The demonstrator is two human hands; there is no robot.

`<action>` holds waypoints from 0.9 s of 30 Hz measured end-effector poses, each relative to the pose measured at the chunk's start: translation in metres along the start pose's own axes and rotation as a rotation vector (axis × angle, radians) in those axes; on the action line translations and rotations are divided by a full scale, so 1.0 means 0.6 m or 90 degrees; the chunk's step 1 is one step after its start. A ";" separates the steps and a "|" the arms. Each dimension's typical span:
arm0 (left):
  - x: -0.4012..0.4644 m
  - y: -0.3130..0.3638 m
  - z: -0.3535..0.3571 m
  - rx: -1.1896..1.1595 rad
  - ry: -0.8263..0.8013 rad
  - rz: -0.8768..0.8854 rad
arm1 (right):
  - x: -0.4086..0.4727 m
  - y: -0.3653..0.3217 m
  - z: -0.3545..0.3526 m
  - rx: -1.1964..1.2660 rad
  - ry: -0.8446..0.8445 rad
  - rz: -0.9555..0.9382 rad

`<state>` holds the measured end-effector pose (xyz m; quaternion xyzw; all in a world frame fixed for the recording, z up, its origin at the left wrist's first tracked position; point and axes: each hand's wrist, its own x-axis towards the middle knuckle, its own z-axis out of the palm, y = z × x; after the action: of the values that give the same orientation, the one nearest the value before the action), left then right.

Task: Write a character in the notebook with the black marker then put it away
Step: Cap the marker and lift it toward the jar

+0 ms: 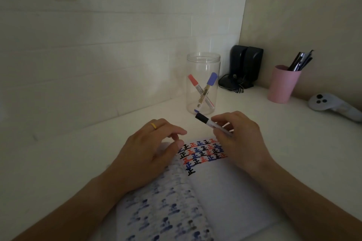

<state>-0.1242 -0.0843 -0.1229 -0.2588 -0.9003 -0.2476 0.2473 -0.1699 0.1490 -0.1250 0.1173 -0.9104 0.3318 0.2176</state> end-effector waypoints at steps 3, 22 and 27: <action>-0.002 0.001 -0.002 0.008 -0.073 0.006 | 0.007 0.013 -0.003 -0.047 -0.039 0.022; -0.002 0.002 -0.018 0.000 -0.170 0.046 | 0.292 -0.143 -0.101 0.233 0.358 -0.206; -0.002 -0.002 -0.014 -0.003 -0.170 0.050 | 0.320 -0.126 -0.056 0.146 0.302 -0.157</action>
<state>-0.1214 -0.0903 -0.1173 -0.3248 -0.9140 -0.2029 0.1338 -0.3008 0.1010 0.0311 0.1699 -0.7694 0.4222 0.4482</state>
